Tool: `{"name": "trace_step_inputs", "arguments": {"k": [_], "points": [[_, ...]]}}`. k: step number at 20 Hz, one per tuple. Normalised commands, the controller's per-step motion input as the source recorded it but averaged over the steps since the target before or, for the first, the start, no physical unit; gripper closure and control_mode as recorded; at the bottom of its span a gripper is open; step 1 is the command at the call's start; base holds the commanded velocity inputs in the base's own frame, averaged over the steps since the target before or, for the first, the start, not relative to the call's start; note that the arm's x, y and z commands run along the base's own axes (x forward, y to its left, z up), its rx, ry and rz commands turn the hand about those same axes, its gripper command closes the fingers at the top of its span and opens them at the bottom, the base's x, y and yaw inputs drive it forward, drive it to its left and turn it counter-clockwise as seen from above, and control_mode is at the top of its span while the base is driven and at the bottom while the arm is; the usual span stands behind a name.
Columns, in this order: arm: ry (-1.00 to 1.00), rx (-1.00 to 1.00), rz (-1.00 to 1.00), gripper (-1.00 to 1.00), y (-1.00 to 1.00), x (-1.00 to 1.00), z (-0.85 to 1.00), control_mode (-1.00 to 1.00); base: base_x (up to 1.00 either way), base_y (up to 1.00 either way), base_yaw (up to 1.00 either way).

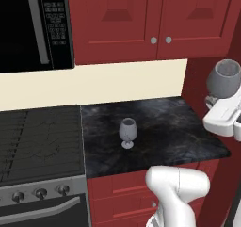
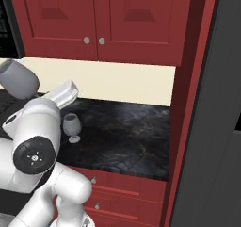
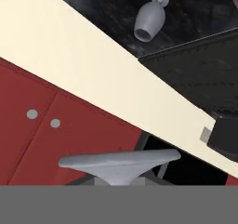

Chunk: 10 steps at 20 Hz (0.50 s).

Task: Retrieve the wine glasses from the counter and place one next to each plate.

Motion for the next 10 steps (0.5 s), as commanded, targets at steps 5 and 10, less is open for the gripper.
{"name": "trace_step_inputs", "arguments": {"k": [5, 10], "points": [[0.13, 0.23, 0.05, 1.0, 0.46, 0.21, 0.1, -1.0, 0.0, 0.0, 0.0], [0.08, 0.17, 0.13, 1.0, 0.29, 0.01, 0.11, 1.0, 0.0, 0.29, 0.12]]}}
